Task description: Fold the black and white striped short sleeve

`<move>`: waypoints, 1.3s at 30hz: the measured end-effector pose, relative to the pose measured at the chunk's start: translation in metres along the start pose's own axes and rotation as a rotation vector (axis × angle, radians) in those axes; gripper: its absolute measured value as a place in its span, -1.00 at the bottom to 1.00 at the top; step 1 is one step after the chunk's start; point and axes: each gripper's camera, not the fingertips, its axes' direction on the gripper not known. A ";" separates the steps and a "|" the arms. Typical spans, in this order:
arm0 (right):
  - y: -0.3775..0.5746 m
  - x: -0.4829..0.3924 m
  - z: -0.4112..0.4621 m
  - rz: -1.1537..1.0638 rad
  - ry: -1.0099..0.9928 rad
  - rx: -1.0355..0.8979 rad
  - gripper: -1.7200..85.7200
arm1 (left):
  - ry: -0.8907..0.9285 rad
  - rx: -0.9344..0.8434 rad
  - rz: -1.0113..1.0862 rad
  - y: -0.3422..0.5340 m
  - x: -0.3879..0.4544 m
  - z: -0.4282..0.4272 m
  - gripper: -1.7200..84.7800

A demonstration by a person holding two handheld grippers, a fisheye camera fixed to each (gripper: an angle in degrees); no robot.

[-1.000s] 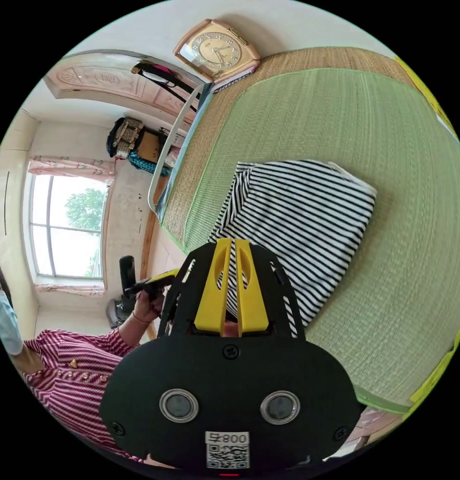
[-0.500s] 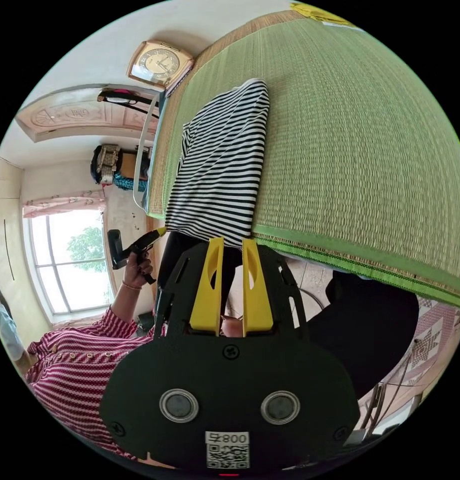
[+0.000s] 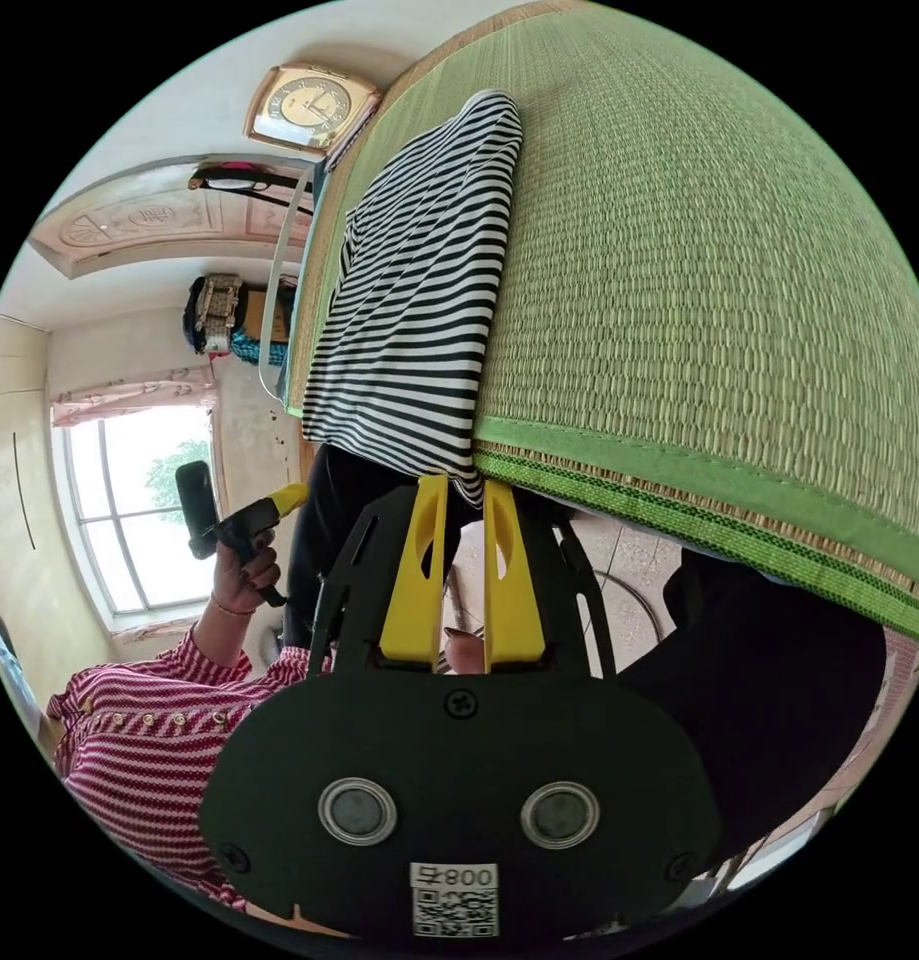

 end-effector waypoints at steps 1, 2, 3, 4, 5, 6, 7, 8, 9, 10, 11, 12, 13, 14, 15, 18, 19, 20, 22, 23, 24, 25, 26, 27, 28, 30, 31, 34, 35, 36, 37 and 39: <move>0.001 0.005 -0.001 0.001 -0.028 -0.006 -0.89 | 0.017 -0.010 -0.002 -0.005 0.000 0.008 -0.84; 0.002 0.008 -0.002 0.001 -0.037 -0.009 -0.90 | 0.037 -0.025 -0.019 -0.010 -0.003 0.016 -0.83; 0.004 0.013 -0.005 -0.003 -0.058 -0.018 -0.91 | 0.055 -0.035 -0.030 -0.013 -0.005 0.021 -0.83; 0.006 0.018 -0.009 -0.009 -0.086 -0.029 -0.92 | 0.106 -0.055 -0.063 -0.017 -0.011 0.030 -0.81; 0.006 0.020 -0.011 -0.010 -0.097 -0.033 -0.92 | 0.167 -0.066 -0.103 -0.020 -0.018 0.040 -0.79; 0.008 0.025 -0.016 -0.015 -0.119 -0.037 -0.92 | 0.197 -0.066 -0.119 -0.021 -0.022 0.044 -0.79; 0.010 0.030 -0.020 -0.016 -0.145 -0.040 -0.93 | 0.250 -0.065 -0.154 -0.023 -0.028 0.053 -0.77; 0.011 0.033 -0.022 -0.014 -0.160 -0.041 -0.93 | 0.294 -0.068 -0.188 -0.024 -0.034 0.061 -0.76; 0.012 0.037 -0.027 -0.015 -0.188 -0.037 -0.93 | 0.316 -0.069 -0.205 -0.025 -0.037 0.065 -0.76; 0.013 0.041 -0.031 -0.016 -0.211 -0.036 -0.93 | 0.359 -0.067 -0.238 -0.026 -0.043 0.074 -0.75; 0.013 0.043 -0.032 -0.017 -0.218 -0.038 -0.93 | 0.393 -0.056 -0.271 -0.027 -0.049 0.080 -0.74; 0.013 0.047 -0.034 -0.018 -0.229 -0.045 -0.93 | 0.407 -0.049 -0.284 -0.027 -0.052 0.083 -0.74; 0.013 0.050 -0.035 -0.018 -0.235 -0.051 -0.93 | 0.439 -0.034 -0.305 -0.028 -0.056 0.088 -0.74; 0.012 0.052 -0.036 -0.018 -0.237 -0.053 -0.93 | 0.479 -0.021 -0.328 -0.029 -0.061 0.094 -0.75; 0.012 0.054 -0.038 -0.018 -0.240 -0.055 -0.93 | 0.496 -0.012 -0.338 -0.029 -0.063 0.096 -0.76; 0.011 0.061 -0.040 -0.015 -0.244 -0.061 -0.93 | 0.525 0.029 -0.342 -0.032 -0.067 0.098 -0.81; 0.011 0.064 -0.040 -0.013 -0.233 -0.063 -0.93 | 0.531 0.029 -0.333 -0.034 -0.067 0.098 -0.84; 0.011 0.066 -0.040 -0.012 -0.228 -0.063 -0.92 | 0.531 0.033 -0.327 -0.036 -0.067 0.098 -0.86; 0.011 0.073 -0.043 -0.003 -0.226 -0.043 -0.91 | 0.540 0.038 -0.321 -0.037 -0.067 0.097 -0.88; 0.012 0.075 -0.044 0.001 -0.226 -0.035 -0.90 | 0.544 0.042 -0.325 -0.037 -0.068 0.097 -0.89; 0.013 0.080 -0.045 0.015 -0.228 -0.013 -0.88 | 0.547 0.045 -0.328 -0.037 -0.068 0.097 -0.89; 0.014 0.085 -0.047 0.033 -0.232 0.009 -0.86 | 0.557 0.050 -0.332 -0.037 -0.069 0.097 -0.90; 0.014 0.088 -0.048 0.042 -0.237 0.020 -0.85 | 0.563 0.055 -0.333 -0.037 -0.068 0.097 -0.90; 0.015 0.093 -0.048 0.060 -0.254 0.039 -0.81 | 0.565 0.057 -0.333 -0.037 -0.068 0.098 -0.90; 0.016 0.099 -0.046 0.076 -0.279 0.049 -0.79 | 0.571 0.060 -0.334 -0.037 -0.068 0.098 -0.91; 0.016 0.106 -0.042 0.100 -0.313 0.057 -0.76 | 0.587 0.068 -0.338 -0.037 -0.067 0.100 -0.91; 0.017 0.111 -0.039 0.118 -0.338 0.062 -0.75 | 0.596 0.074 -0.338 -0.037 -0.067 0.100 -0.91; 0.019 0.127 -0.031 0.171 -0.423 0.094 -0.74 | 0.605 0.079 -0.333 -0.039 -0.063 0.101 -0.91; 0.020 0.129 -0.030 0.179 -0.440 0.102 -0.74 | 0.605 0.081 -0.329 -0.039 -0.062 0.102 -0.91; 0.022 0.134 -0.028 0.192 -0.471 0.118 -0.74 | 0.603 0.081 -0.327 -0.039 -0.061 0.102 -0.91; 0.022 0.138 -0.026 0.200 -0.498 0.131 -0.74 | 0.601 0.080 -0.325 -0.040 -0.060 0.103 -0.91; 0.022 0.141 -0.023 0.207 -0.525 0.145 -0.75 | 0.598 0.078 -0.323 -0.039 -0.058 0.105 -0.91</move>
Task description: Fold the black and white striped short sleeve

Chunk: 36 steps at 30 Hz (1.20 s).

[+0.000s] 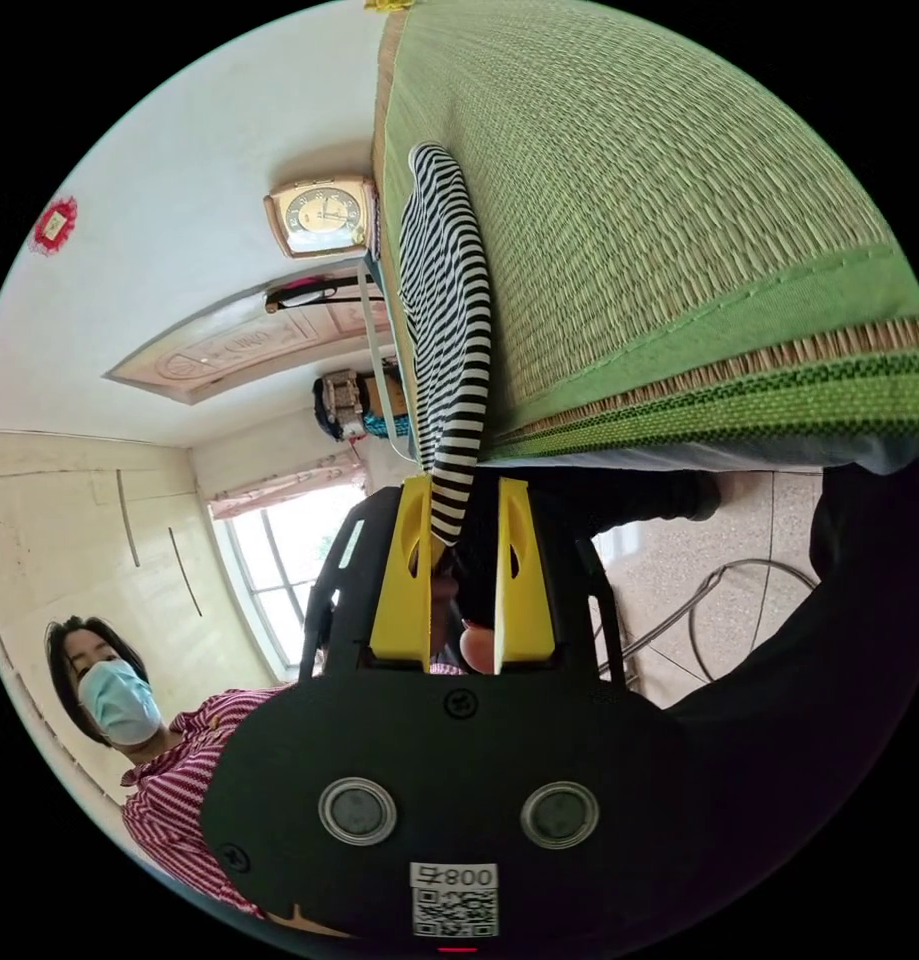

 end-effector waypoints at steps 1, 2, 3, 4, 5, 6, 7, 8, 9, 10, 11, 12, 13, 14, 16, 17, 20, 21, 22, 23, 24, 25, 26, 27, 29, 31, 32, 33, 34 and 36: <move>-0.001 0.001 0.002 0.001 -0.008 0.002 -0.76 | -0.006 -0.002 0.000 0.001 0.000 0.002 -0.91; -0.001 0.002 0.003 0.000 -0.010 0.001 -0.76 | -0.013 -0.003 0.001 0.001 0.000 0.004 -0.91; -0.003 0.001 0.005 -0.004 -0.012 -0.002 -0.78 | -0.018 -0.004 0.002 0.002 0.000 0.005 -0.91; -0.004 0.001 0.007 -0.008 -0.010 -0.006 -0.80 | -0.034 -0.004 0.002 0.003 0.000 0.006 -0.91; -0.005 0.001 0.008 -0.009 -0.009 -0.009 -0.82 | -0.050 -0.005 0.004 0.003 0.001 0.007 -0.91; -0.006 0.000 0.009 -0.015 -0.001 -0.011 -0.86 | -0.054 -0.007 0.006 0.004 0.001 0.006 -0.91; -0.007 -0.001 0.009 -0.021 0.013 -0.015 -0.88 | -0.060 -0.012 0.012 0.005 0.002 0.005 -0.91; -0.008 -0.002 0.009 -0.023 0.017 -0.019 -0.89 | -0.071 -0.020 0.031 0.006 0.006 0.003 -0.91; -0.009 -0.002 0.009 -0.029 0.015 -0.025 -0.90 | -0.082 -0.024 0.044 0.006 0.008 0.001 -0.91; -0.010 -0.002 0.008 -0.031 0.012 -0.027 -0.91 | -0.117 -0.024 0.078 0.008 0.015 -0.007 -0.91; -0.010 -0.002 0.007 -0.032 0.013 -0.027 -0.91 | -0.159 -0.012 0.119 0.009 0.023 -0.018 -0.91; -0.010 -0.002 0.005 -0.034 0.022 -0.027 -0.92 | -0.183 -0.001 0.141 0.010 0.028 -0.024 -0.90; -0.011 -0.001 0.004 -0.036 0.035 -0.032 -0.92 | -0.244 0.030 0.177 0.013 0.037 -0.040 -0.90; -0.012 -0.001 0.004 -0.037 0.041 -0.035 -0.92 | -0.317 0.077 0.208 0.015 0.046 -0.057 -0.89; -0.013 0.000 0.002 -0.040 0.042 -0.043 -0.93 | -0.421 0.142 0.246 0.018 0.059 -0.082 -0.87; -0.013 0.001 0.002 -0.041 0.043 -0.045 -0.93 | -0.497 0.170 0.265 0.019 0.065 -0.096 -0.85; -0.015 0.003 0.002 -0.038 0.055 -0.053 -0.93 | -0.617 0.172 0.259 0.014 0.068 -0.115 -0.80; -0.015 0.004 0.002 -0.036 0.053 -0.053 -0.93 | -0.625 0.170 0.253 0.013 0.066 -0.117 -0.79; -0.015 0.005 0.002 -0.033 0.054 -0.053 -0.93 | -0.633 0.164 0.238 0.009 0.063 -0.121 -0.77; -0.016 0.005 0.002 -0.031 0.055 -0.052 -0.93 | -0.635 0.149 0.221 0.005 0.059 -0.122 -0.75; -0.016 0.005 0.003 -0.030 0.057 -0.051 -0.93 | -0.629 0.139 0.210 0.002 0.056 -0.122 -0.74; -0.016 0.005 0.003 -0.030 0.059 -0.052 -0.93 | -0.609 0.116 0.184 -0.004 0.051 -0.122 -0.72; -0.016 0.004 0.004 -0.030 0.061 -0.053 -0.93 | -0.587 0.084 0.171 -0.010 0.046 -0.120 -0.71; -0.016 0.004 0.004 -0.031 0.067 -0.053 -0.93 | -0.576 0.067 0.163 -0.013 0.044 -0.118 -0.71; -0.017 0.003 0.005 -0.031 0.073 -0.055 -0.93 | -0.518 0.005 0.129 -0.024 0.035 -0.114 -0.69; -0.018 0.002 0.006 -0.030 0.082 -0.056 -0.93 | -0.477 -0.028 0.102 -0.031 0.029 -0.111 -0.69; -0.018 0.002 0.007 -0.031 0.083 -0.057 -0.93 | -0.465 -0.046 0.092 -0.034 0.026 -0.109 -0.69; -0.019 0.002 0.007 -0.030 0.087 -0.057 -0.93 | -0.461 -0.057 0.089 -0.036 0.025 -0.108 -0.70; -0.019 0.001 0.008 -0.029 0.090 -0.057 -0.93 | -0.457 -0.078 0.084 -0.038 0.023 -0.107 -0.71; -0.020 0.001 0.008 -0.029 0.095 -0.057 -0.93 | -0.448 -0.103 0.094 -0.039 0.023 -0.105 -0.75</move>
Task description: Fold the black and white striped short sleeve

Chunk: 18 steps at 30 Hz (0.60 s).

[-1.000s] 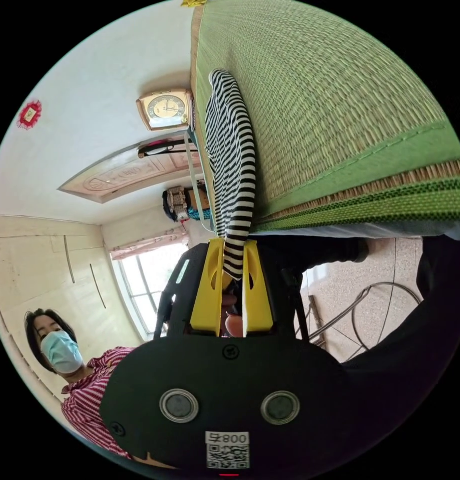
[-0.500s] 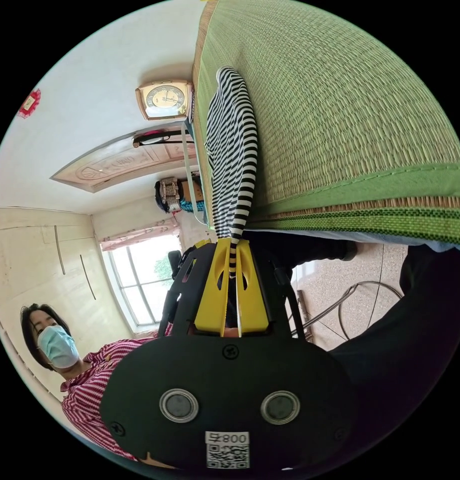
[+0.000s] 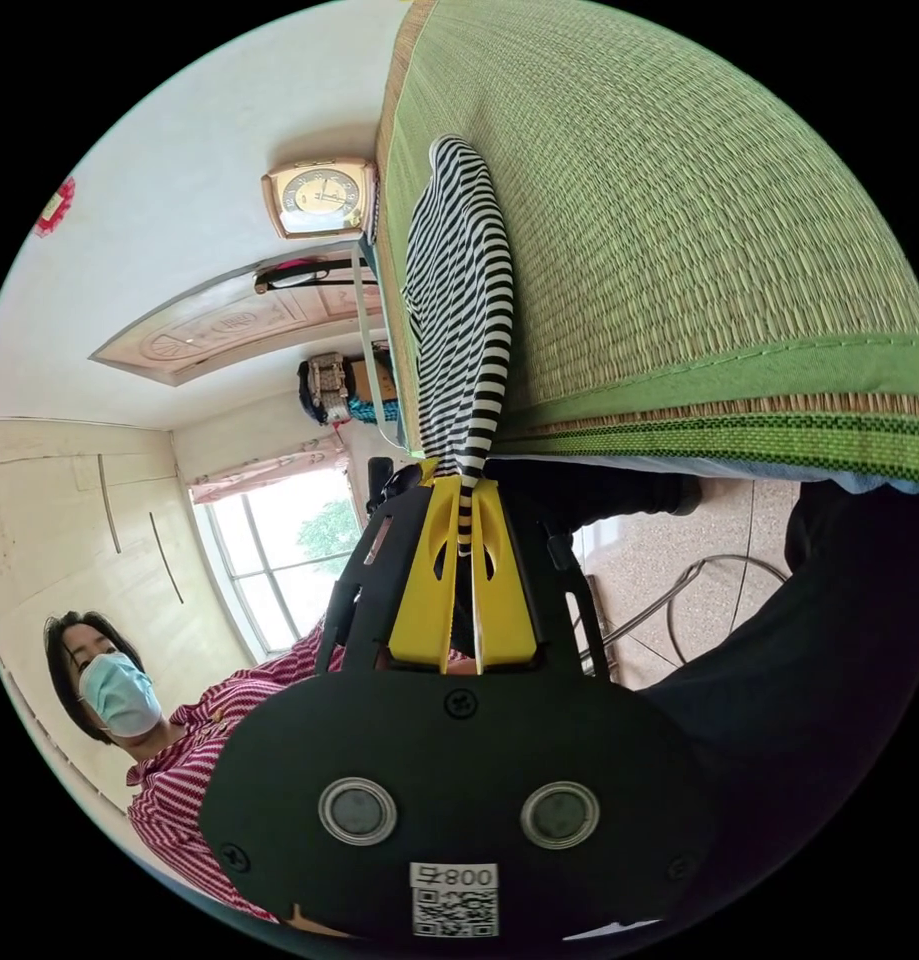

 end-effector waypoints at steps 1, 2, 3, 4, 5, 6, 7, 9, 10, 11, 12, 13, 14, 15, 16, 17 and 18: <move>0.000 0.000 0.000 0.000 0.005 0.001 -0.93 | 0.009 -0.009 0.015 0.000 0.001 0.000 -0.78; 0.000 0.000 0.000 0.001 0.007 0.002 -0.93 | 0.020 -0.011 0.032 0.001 0.002 -0.002 -0.81; 0.000 0.000 0.001 0.001 0.011 0.001 -0.93 | 0.025 -0.009 0.038 0.002 0.003 -0.003 -0.82; 0.000 0.000 0.001 0.003 0.014 0.001 -0.93 | 0.036 0.000 0.045 0.004 0.003 -0.005 -0.85; 0.000 0.000 0.001 0.004 0.015 0.001 -0.93 | 0.053 0.011 0.053 0.007 0.003 -0.008 -0.86; 0.000 0.000 0.001 0.004 0.014 0.002 -0.93 | 0.061 0.017 0.056 0.009 0.003 -0.010 -0.87; 0.000 0.000 0.001 0.003 0.014 0.003 -0.93 | 0.074 0.030 0.062 0.012 0.004 -0.013 -0.88; 0.001 -0.002 0.001 -0.002 0.018 0.001 -0.93 | 0.096 0.051 0.075 0.018 0.006 -0.017 -0.89; 0.001 -0.004 0.001 -0.009 0.022 -0.004 -0.93 | 0.116 0.066 0.082 0.023 0.007 -0.020 -0.89; 0.002 -0.005 0.001 -0.013 0.025 -0.006 -0.93 | 0.140 0.079 0.089 0.027 0.008 -0.023 -0.89; 0.003 -0.007 0.000 -0.020 0.033 -0.010 -0.93 | 0.151 0.085 0.093 0.029 0.009 -0.025 -0.89; 0.004 -0.008 -0.001 -0.027 0.036 -0.013 -0.93 | 0.168 0.096 0.101 0.033 0.010 -0.027 -0.90; 0.005 -0.009 -0.002 -0.031 0.036 -0.014 -0.93 | 0.179 0.103 0.109 0.038 0.012 -0.029 -0.90; 0.007 -0.011 -0.003 -0.039 0.033 -0.015 -0.93 | 0.184 0.105 0.113 0.040 0.013 -0.030 -0.90; 0.009 -0.012 -0.005 -0.047 0.030 -0.016 -0.93 | 0.197 0.110 0.122 0.044 0.015 -0.032 -0.90; 0.010 -0.013 -0.006 -0.051 0.029 -0.016 -0.93 | 0.211 0.115 0.130 0.048 0.017 -0.033 -0.90; 0.013 -0.015 -0.007 -0.061 0.028 -0.015 -0.93 | 0.217 0.117 0.134 0.050 0.017 -0.034 -0.90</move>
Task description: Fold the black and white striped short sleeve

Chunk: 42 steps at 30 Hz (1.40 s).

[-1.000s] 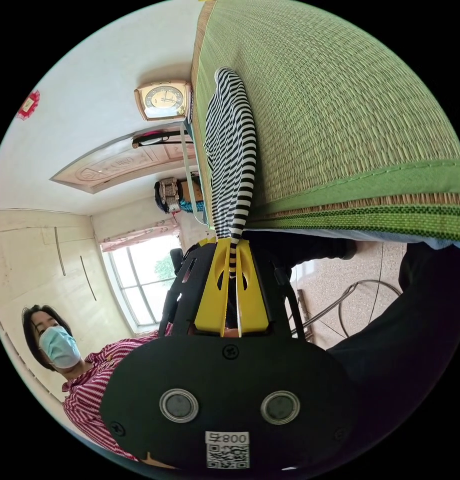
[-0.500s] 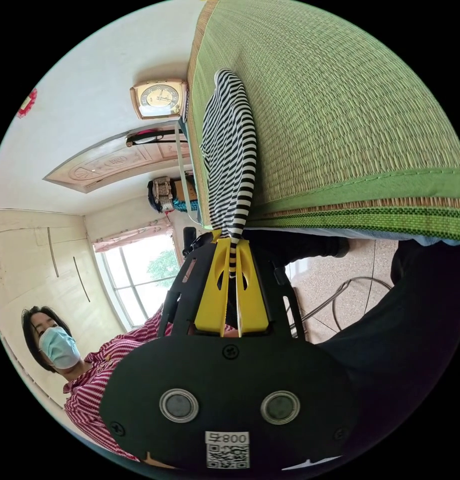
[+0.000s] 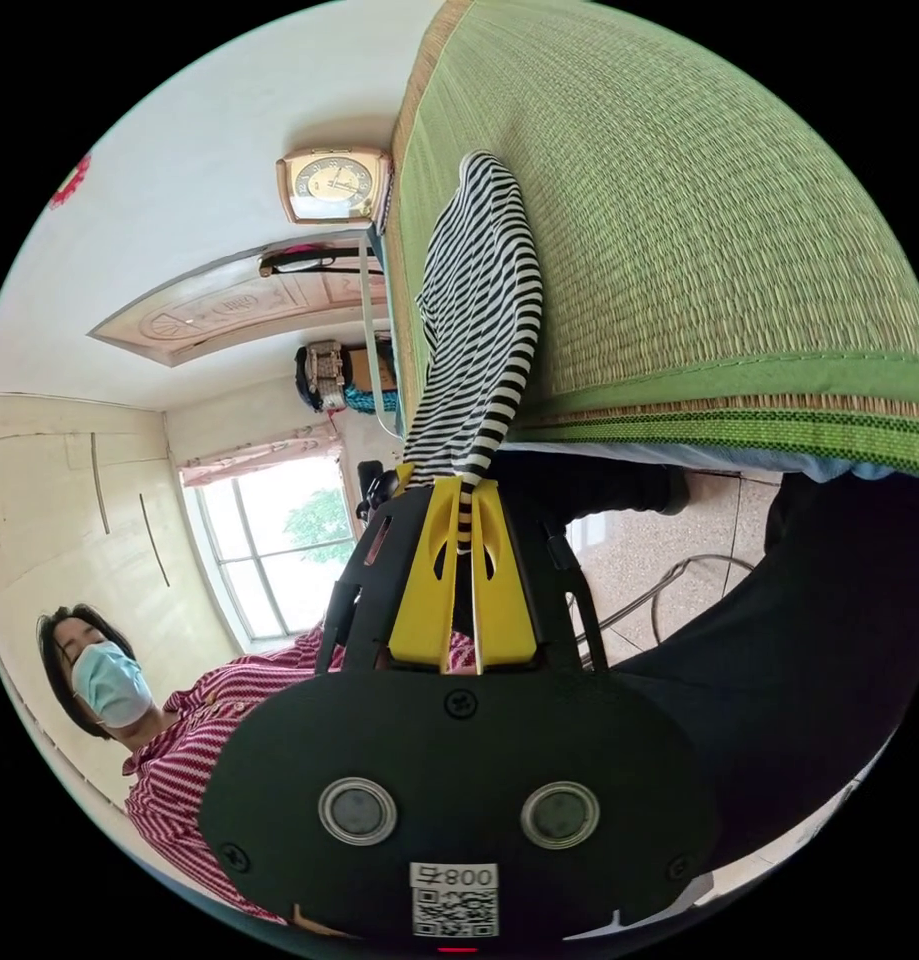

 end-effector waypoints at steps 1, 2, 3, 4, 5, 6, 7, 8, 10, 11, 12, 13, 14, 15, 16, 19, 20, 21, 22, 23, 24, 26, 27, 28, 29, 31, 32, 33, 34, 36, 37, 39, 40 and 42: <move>0.003 -0.002 -0.001 -0.009 0.002 0.001 -0.93 | 0.010 0.006 0.003 0.004 0.002 -0.001 -0.90; 0.004 -0.003 -0.002 -0.013 0.003 0.002 -0.93 | 0.021 0.012 0.005 0.008 0.003 -0.002 -0.90; 0.008 -0.004 -0.004 -0.021 0.001 0.006 -0.93 | 0.028 0.014 0.005 0.010 0.004 -0.002 -0.90; 0.011 -0.005 -0.005 -0.027 -0.004 0.011 -0.93 | 0.037 0.017 0.005 0.014 0.004 -0.003 -0.90; 0.013 -0.005 -0.006 -0.029 -0.006 0.013 -0.93 | 0.036 0.019 0.002 0.018 0.005 -0.003 -0.90; 0.016 -0.005 -0.007 -0.032 -0.012 0.018 -0.93 | 0.033 0.019 0.003 0.020 0.005 -0.003 -0.90; 0.020 -0.004 -0.008 -0.035 -0.019 0.024 -0.93 | 0.029 0.014 0.006 0.024 0.006 -0.003 -0.90; 0.022 -0.004 -0.008 -0.036 -0.024 0.025 -0.93 | 0.027 0.009 0.007 0.028 0.007 -0.002 -0.90; 0.029 -0.001 -0.010 -0.038 -0.036 0.032 -0.93 | 0.029 0.009 0.008 0.035 0.008 -0.002 -0.90; 0.031 0.000 -0.010 -0.038 -0.038 0.033 -0.93 | 0.032 0.009 0.005 0.039 0.008 -0.002 -0.90; 0.034 0.002 -0.011 -0.035 -0.043 0.036 -0.93 | 0.034 0.010 0.002 0.041 0.007 -0.002 -0.90; 0.038 0.004 -0.012 -0.031 -0.049 0.041 -0.93 | 0.037 0.011 -0.002 0.044 0.007 -0.002 -0.90; 0.039 0.005 -0.012 -0.031 -0.053 0.044 -0.93 | 0.043 0.014 -0.008 0.047 0.006 -0.003 -0.90; 0.042 0.007 -0.013 -0.028 -0.060 0.047 -0.93 | 0.047 0.017 -0.010 0.049 0.006 -0.003 -0.90; 0.045 0.009 -0.014 -0.026 -0.065 0.051 -0.93 | 0.051 0.023 -0.010 0.051 0.007 -0.005 -0.90; 0.051 0.011 -0.015 -0.026 -0.073 0.054 -0.93 | 0.052 0.028 -0.007 0.055 0.010 -0.008 -0.90; 0.052 0.011 -0.015 -0.026 -0.075 0.055 -0.93 | 0.054 0.029 -0.004 0.056 0.012 -0.009 -0.90; 0.054 0.011 -0.015 -0.028 -0.078 0.057 -0.93 | 0.055 0.029 -0.003 0.057 0.013 -0.009 -0.90; 0.056 0.011 -0.016 -0.030 -0.081 0.059 -0.93 | 0.059 0.030 -0.002 0.058 0.014 -0.009 -0.90; 0.057 0.011 -0.016 -0.031 -0.082 0.061 -0.93 | 0.061 0.030 -0.002 0.059 0.015 -0.009 -0.90; 0.058 0.010 -0.017 -0.034 -0.083 0.063 -0.93 | 0.063 0.030 -0.003 0.059 0.016 -0.009 -0.90; 0.059 0.010 -0.018 -0.035 -0.082 0.065 -0.93 | 0.062 0.030 -0.007 0.061 0.017 -0.008 -0.90; 0.060 0.010 -0.019 -0.035 -0.081 0.066 -0.93 | 0.062 0.030 -0.008 0.062 0.018 -0.008 -0.90; 0.062 0.010 -0.019 -0.035 -0.081 0.067 -0.93 | 0.061 0.029 -0.008 0.062 0.019 -0.008 -0.90; 0.062 0.010 -0.020 -0.034 -0.081 0.067 -0.93 | 0.060 0.028 -0.010 0.062 0.020 -0.008 -0.90; 0.065 0.010 -0.021 -0.033 -0.078 0.066 -0.93 | 0.056 0.027 -0.008 0.063 0.023 -0.009 -0.90; 0.066 0.010 -0.022 -0.032 -0.078 0.066 -0.93 | 0.053 0.026 -0.006 0.063 0.025 -0.009 -0.90; 0.068 0.011 -0.023 -0.031 -0.078 0.068 -0.93 | 0.052 0.025 -0.005 0.063 0.026 -0.009 -0.90; 0.070 0.011 -0.024 -0.031 -0.080 0.069 -0.93 | 0.049 0.024 -0.003 0.063 0.028 -0.009 -0.90; 0.072 0.011 -0.026 -0.032 -0.080 0.072 -0.93 | 0.048 0.023 -0.001 0.064 0.031 -0.009 -0.90; 0.074 0.010 -0.028 -0.034 -0.081 0.074 -0.93 | 0.048 0.022 0.000 0.063 0.034 -0.009 -0.90; 0.077 0.009 -0.030 -0.036 -0.084 0.078 -0.93 | 0.050 0.024 0.004 0.063 0.038 -0.009 -0.90; 0.078 0.008 -0.032 -0.039 -0.085 0.079 -0.93 | 0.058 0.029 0.007 0.062 0.041 -0.010 -0.90; 0.080 0.006 -0.035 -0.047 -0.088 0.083 -0.93 | 0.072 0.036 0.015 0.061 0.047 -0.010 -0.90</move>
